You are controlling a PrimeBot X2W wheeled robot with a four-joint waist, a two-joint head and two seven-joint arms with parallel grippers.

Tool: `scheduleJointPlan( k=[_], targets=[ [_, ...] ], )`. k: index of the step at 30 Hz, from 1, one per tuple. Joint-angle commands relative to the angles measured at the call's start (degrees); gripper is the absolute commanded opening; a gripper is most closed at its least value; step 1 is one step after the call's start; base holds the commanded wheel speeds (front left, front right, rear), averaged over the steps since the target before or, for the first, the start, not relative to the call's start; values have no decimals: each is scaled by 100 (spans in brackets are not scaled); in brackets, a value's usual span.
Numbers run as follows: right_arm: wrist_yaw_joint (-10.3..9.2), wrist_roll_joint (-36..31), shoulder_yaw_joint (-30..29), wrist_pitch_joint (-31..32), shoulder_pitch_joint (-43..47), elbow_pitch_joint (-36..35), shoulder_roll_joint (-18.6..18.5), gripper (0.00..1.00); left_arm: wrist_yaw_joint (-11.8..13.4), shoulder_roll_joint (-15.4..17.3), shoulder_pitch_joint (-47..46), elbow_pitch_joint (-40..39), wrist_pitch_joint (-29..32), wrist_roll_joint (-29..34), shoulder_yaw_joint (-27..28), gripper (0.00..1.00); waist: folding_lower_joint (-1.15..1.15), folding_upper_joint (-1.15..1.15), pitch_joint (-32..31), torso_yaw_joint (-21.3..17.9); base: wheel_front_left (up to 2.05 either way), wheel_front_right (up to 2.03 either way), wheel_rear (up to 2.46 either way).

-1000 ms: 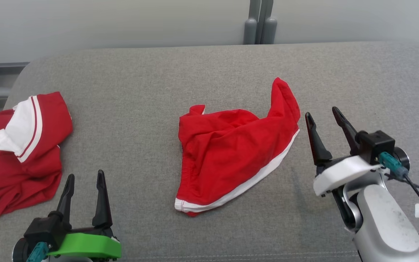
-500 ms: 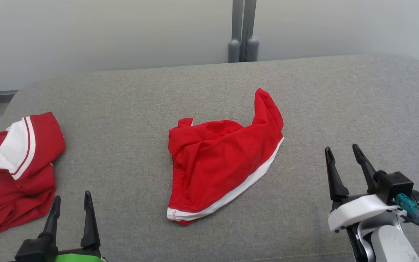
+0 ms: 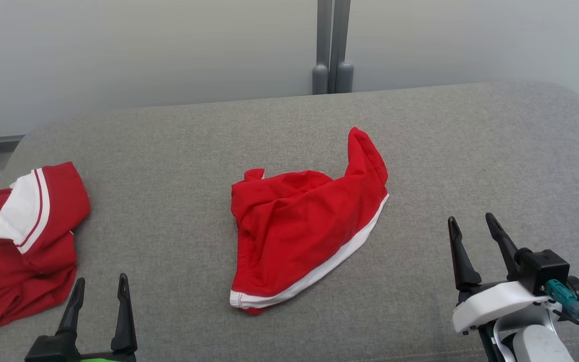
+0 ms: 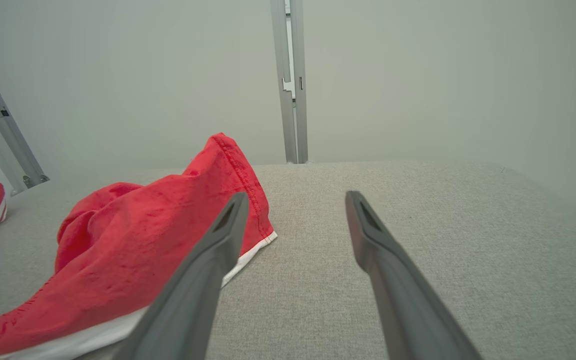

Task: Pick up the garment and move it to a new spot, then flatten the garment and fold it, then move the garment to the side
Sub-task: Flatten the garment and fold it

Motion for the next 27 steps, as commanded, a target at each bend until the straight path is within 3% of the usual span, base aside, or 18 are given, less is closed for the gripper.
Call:
scheduleJointPlan(
  k=[1,27],
  targets=[
    [-4,-17,8,14,53,-38,-4,100,-29,29,36,6,-10,28,16,100,0,0,-4,9,0,0,0],
    [-4,81,76,1,28,-13,4,100,-73,-48,-18,18,-10,66,32,100,0,0,41,43,0,0,0]
  ],
)
